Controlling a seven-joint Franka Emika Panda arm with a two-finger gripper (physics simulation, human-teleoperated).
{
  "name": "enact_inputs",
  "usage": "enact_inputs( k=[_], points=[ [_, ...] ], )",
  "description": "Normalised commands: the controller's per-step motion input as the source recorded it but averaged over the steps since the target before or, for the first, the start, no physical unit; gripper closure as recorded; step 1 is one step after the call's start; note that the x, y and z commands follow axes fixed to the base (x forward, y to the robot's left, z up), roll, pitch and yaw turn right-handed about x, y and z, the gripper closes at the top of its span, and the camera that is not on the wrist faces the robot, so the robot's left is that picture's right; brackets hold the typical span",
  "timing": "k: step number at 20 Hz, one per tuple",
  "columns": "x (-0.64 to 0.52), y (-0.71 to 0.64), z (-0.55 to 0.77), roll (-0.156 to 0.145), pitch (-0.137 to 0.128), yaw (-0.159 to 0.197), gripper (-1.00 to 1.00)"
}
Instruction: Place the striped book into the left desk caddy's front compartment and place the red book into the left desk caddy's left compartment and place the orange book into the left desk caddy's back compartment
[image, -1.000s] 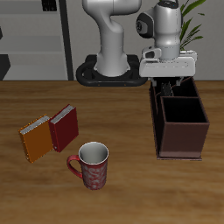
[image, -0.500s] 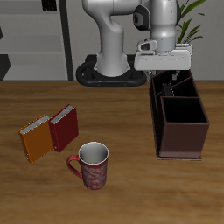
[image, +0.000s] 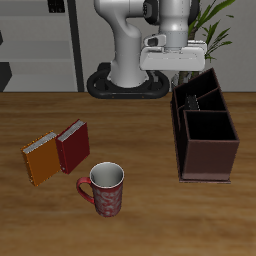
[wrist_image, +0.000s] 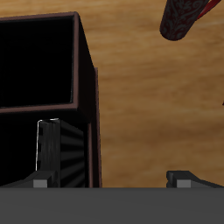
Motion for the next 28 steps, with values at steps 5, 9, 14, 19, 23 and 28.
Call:
enact_inputs(
  k=[5,9,14,19,23,28],
  points=[
    [0.08,-0.58,0.13,-0.057,0.001,0.017,-1.00],
    [0.07,-0.35,0.03,-0.015,0.024,-0.009,-1.00],
    [0.14,-0.33,-0.04,0.036,0.072,0.001,-1.00],
    [0.17,-0.53,0.05,-0.034,0.029,-0.020,-1.00],
    [0.12,-0.44,0.01,0.000,0.034,0.018,-1.00],
    [0.13,-0.38,0.04,-0.015,0.034,-0.004,-1.00]
  ],
)
